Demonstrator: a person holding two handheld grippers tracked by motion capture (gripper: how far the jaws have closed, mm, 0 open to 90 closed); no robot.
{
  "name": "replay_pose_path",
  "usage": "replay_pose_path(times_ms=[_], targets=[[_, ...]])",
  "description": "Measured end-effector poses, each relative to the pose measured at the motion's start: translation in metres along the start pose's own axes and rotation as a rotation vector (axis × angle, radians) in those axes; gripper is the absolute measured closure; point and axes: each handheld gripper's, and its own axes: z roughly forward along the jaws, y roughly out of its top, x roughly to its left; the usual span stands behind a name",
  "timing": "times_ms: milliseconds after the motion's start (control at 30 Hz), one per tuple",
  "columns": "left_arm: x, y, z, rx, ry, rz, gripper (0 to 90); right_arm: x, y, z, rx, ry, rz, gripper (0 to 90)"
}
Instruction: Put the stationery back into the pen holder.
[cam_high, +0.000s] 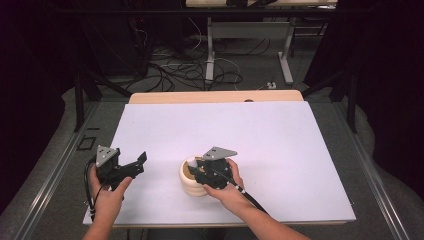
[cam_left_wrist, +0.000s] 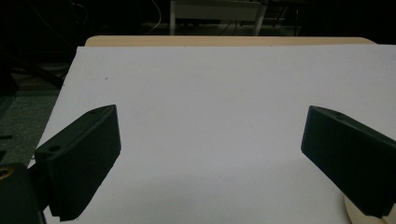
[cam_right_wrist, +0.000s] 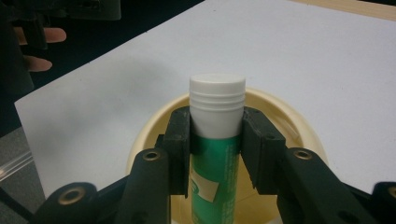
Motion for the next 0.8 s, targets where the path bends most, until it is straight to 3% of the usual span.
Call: replay_pose_path(times_ms=[233, 267, 333, 700, 800], targets=[[-0.0004, 0.0000, 0.0000, 0.002, -0.001, 0.000, 4.8, -0.0001, -0.0037, 0.0002, 0.029, -0.005, -0.011, 65.2], [-0.0004, 0.0000, 0.0000, 0.002, -0.001, -0.001, 4.8, 0.0004, -0.0047, 0.0019, 0.007, -0.002, -0.007, 65.2], [-0.0004, 0.0000, 0.0000, 0.002, -0.001, -0.002, 4.9, 0.0007, -0.0046, 0.0004, 0.039, -0.001, -0.011, 65.2], [0.0001, 0.0000, 0.0001, 0.001, 0.000, 0.000, 4.9, 0.0005, -0.0049, 0.0008, 0.021, 0.001, -0.007, 64.5], [0.0001, 0.0000, 0.0001, 0.001, 0.000, 0.000, 4.9, 0.0014, -0.0030, -0.0022, -0.006, 0.000, 0.004, 54.3]])
